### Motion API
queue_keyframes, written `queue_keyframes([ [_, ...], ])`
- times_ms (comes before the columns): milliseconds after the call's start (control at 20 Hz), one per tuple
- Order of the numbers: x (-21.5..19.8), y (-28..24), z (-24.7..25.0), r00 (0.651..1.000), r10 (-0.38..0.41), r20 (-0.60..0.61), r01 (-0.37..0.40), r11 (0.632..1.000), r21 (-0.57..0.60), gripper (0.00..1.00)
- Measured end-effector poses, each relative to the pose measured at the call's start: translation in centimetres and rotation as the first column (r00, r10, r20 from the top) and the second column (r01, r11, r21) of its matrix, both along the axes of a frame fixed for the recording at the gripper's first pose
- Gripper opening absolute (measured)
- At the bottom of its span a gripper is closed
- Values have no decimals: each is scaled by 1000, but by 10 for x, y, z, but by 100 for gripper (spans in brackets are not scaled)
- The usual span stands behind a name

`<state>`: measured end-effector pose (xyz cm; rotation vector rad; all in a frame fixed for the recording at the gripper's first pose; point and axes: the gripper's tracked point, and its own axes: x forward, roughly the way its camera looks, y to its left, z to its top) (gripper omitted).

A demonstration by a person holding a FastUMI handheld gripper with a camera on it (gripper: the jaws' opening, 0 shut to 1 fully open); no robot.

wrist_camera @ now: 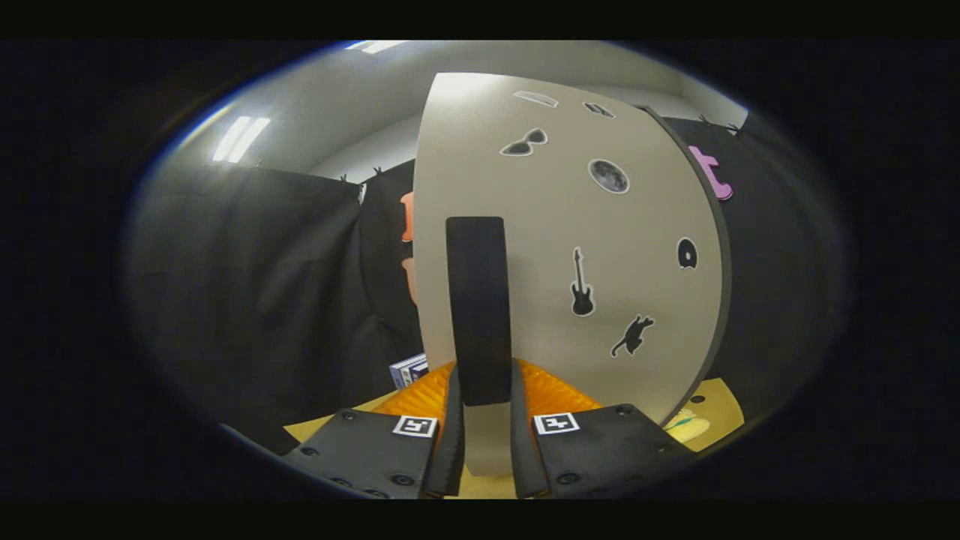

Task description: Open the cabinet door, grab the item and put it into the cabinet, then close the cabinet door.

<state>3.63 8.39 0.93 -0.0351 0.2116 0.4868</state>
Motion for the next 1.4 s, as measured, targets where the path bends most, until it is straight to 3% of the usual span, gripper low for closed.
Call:
queue_keyframes([
  [400,-40,-69,18,999,40,18,-41,999,24,33],
  [1400,-50,-154,33,992,-85,95,90,995,-43,30],
])
